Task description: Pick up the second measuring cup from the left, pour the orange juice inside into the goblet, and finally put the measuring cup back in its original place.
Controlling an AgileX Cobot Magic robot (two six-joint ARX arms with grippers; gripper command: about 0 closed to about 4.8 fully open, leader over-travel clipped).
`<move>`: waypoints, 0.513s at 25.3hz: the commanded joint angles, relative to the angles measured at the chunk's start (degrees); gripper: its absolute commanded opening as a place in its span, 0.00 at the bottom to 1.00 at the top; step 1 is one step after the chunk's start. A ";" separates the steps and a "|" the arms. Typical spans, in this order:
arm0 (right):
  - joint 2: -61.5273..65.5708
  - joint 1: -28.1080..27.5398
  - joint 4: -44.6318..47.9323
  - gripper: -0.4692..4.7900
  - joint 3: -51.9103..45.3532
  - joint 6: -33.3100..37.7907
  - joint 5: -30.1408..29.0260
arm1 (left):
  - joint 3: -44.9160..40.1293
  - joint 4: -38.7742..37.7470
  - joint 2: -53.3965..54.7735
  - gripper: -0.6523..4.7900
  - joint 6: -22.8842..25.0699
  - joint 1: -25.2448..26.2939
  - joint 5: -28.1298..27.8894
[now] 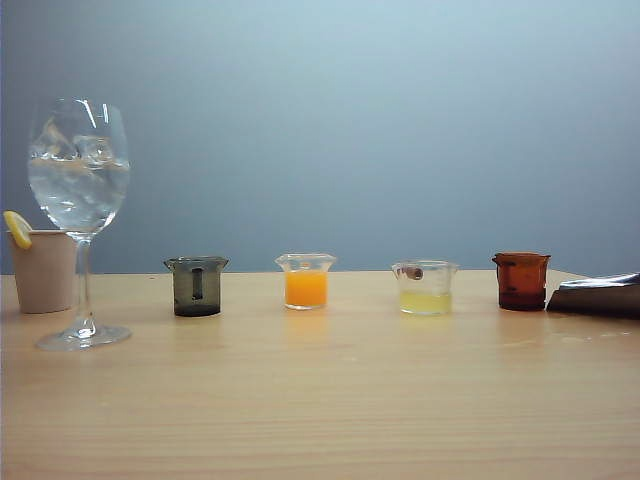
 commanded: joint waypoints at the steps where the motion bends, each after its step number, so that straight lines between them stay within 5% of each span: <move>1: 6.34 3.32 4.55 0.08 3.87 0.02 -1.55 | 3.82 0.20 4.04 0.11 0.17 -0.04 1.68; 7: 16.79 13.14 14.38 0.08 6.91 -0.07 -0.26 | 10.25 -4.63 10.36 0.11 0.17 -0.07 5.88; 13: 33.24 35.12 24.37 0.08 7.50 0.02 14.36 | 17.44 -9.92 15.04 0.11 -0.72 -0.44 8.94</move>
